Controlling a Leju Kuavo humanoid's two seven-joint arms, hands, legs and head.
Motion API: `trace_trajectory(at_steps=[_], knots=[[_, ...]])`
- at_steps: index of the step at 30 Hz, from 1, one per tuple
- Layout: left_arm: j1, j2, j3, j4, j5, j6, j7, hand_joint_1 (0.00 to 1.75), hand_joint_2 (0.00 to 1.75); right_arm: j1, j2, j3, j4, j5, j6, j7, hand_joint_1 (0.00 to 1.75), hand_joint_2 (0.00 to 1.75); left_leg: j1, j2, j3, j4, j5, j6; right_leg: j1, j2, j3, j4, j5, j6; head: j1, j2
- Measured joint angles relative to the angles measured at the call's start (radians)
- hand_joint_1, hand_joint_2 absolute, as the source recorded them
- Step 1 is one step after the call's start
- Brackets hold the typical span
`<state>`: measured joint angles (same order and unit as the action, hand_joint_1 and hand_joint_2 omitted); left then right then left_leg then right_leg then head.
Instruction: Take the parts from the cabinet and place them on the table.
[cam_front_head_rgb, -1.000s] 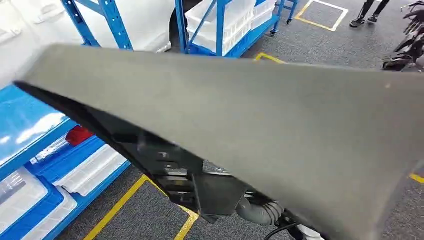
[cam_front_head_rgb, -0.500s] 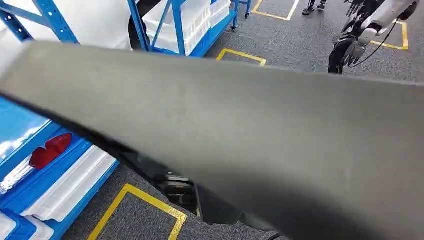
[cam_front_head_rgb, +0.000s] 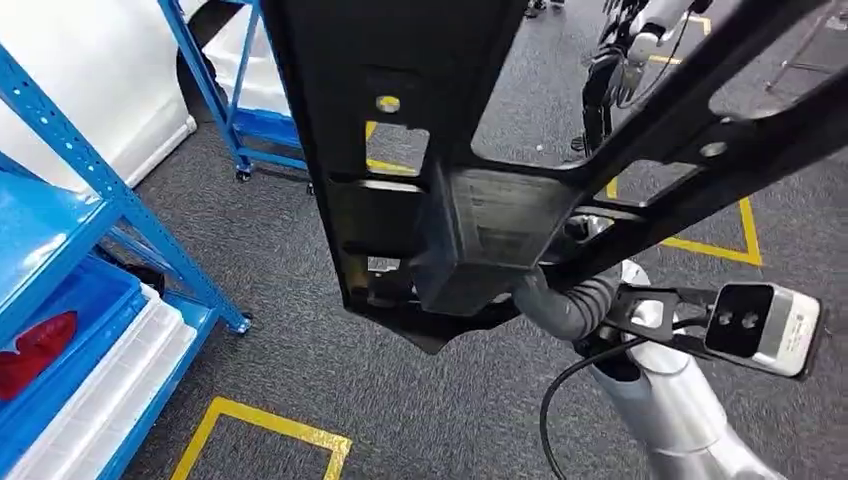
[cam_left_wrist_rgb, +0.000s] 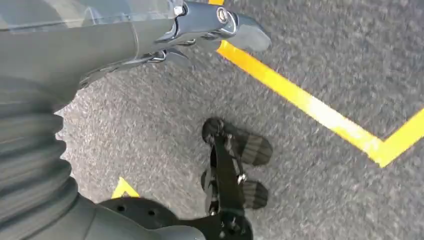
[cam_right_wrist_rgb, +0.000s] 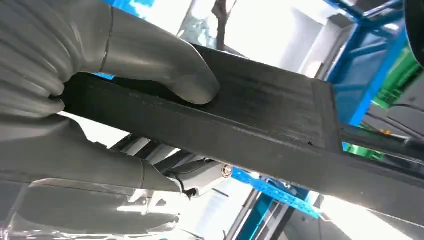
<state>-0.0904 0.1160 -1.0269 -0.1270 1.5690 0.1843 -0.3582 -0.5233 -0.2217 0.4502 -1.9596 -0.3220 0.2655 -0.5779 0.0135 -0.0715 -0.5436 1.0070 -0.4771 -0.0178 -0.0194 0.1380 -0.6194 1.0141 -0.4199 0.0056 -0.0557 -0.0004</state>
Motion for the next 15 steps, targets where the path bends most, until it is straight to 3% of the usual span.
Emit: trace_trajectory(at_steps=[1,3,4,6,7,8,10,11,12,13,15], knots=[[-0.002,0.000,0.000,0.000,0.002,0.003,-0.001,0.00,1.75,-0.008,-0.013,0.003,0.000,-0.010,-0.002,-0.004,1.75,1.75,0.001,0.012,0.003,-0.011,0.007,0.009,0.003,0.014,-0.001,-0.003,0.004,0.008,0.001,0.000],[-0.002,-0.002,0.002,0.000,0.002,0.013,-0.002,0.00,1.75,-0.037,-0.036,0.012,0.006,-0.038,-0.010,-0.013,1.75,1.75,0.004,0.043,0.007,-0.026,0.017,0.026,0.011,-0.094,-0.028,0.050,-0.038,0.008,0.008,0.000],[0.002,-0.002,0.003,0.000,0.002,0.017,-0.003,0.00,1.75,-0.054,-0.043,0.016,0.013,-0.053,-0.018,-0.016,1.75,1.75,0.000,0.059,0.006,-0.026,0.017,0.028,0.010,-0.117,-0.065,0.125,-0.078,0.011,0.011,0.000],[0.006,-0.004,0.010,0.000,0.002,0.030,-0.004,0.00,1.75,-0.070,-0.050,0.030,0.034,-0.083,-0.040,-0.023,1.75,1.75,-0.004,0.090,0.005,-0.025,0.015,0.031,0.005,-0.126,-0.143,0.289,-0.140,0.016,0.011,0.000],[0.007,-0.005,0.013,0.000,0.002,0.032,-0.006,0.00,1.75,-0.074,-0.055,0.039,0.045,-0.090,-0.050,-0.025,1.75,1.75,-0.005,0.105,0.005,-0.024,0.014,0.032,0.003,-0.128,-0.160,0.325,-0.142,0.018,0.011,0.000],[0.006,-0.005,0.019,0.000,0.002,0.034,-0.008,0.00,1.75,-0.078,-0.060,0.047,0.055,-0.094,-0.058,-0.028,1.75,1.75,-0.005,0.117,0.005,-0.023,0.013,0.031,0.002,-0.130,-0.150,0.306,-0.121,0.020,0.011,0.000],[0.006,-0.010,0.031,0.000,0.002,0.037,-0.013,0.00,1.75,-0.094,-0.069,0.063,0.068,-0.102,-0.074,-0.030,1.75,1.75,-0.005,0.140,0.005,-0.017,0.006,0.027,0.000,-0.148,-0.060,0.139,-0.037,0.019,0.011,0.000],[0.006,-0.012,0.034,0.000,0.002,0.037,-0.015,0.00,1.75,-0.104,-0.074,0.069,0.072,-0.111,-0.084,-0.029,1.75,1.75,-0.006,0.149,0.007,-0.012,0.001,0.023,0.002,-0.181,-0.005,0.041,-0.004,0.015,0.012,0.000],[0.007,-0.012,0.037,0.000,0.002,0.037,-0.016,0.00,1.75,-0.115,-0.082,0.076,0.075,-0.125,-0.099,-0.026,1.75,1.75,-0.013,0.157,0.005,-0.009,-0.003,0.017,0.017,-0.219,0.007,0.011,-0.026,0.008,0.012,0.000],[0.008,-0.012,0.042,0.000,0.002,0.037,-0.018,0.00,1.75,-0.127,-0.088,0.089,0.076,-0.146,-0.122,-0.019,1.75,1.75,-0.015,0.162,0.003,-0.006,-0.006,0.012,0.013,-0.201,0.005,0.008,-0.018,-0.001,0.011,0.000],[0.007,-0.015,0.048,0.000,0.002,0.031,-0.019,0.00,1.75,-0.154,-0.107,0.110,0.079,-0.181,-0.157,-0.003,1.75,1.75,-0.015,0.181,0.007,-0.008,-0.006,0.003,0.019,-0.180,-0.001,0.010,-0.018,-0.007,0.011,0.000]])
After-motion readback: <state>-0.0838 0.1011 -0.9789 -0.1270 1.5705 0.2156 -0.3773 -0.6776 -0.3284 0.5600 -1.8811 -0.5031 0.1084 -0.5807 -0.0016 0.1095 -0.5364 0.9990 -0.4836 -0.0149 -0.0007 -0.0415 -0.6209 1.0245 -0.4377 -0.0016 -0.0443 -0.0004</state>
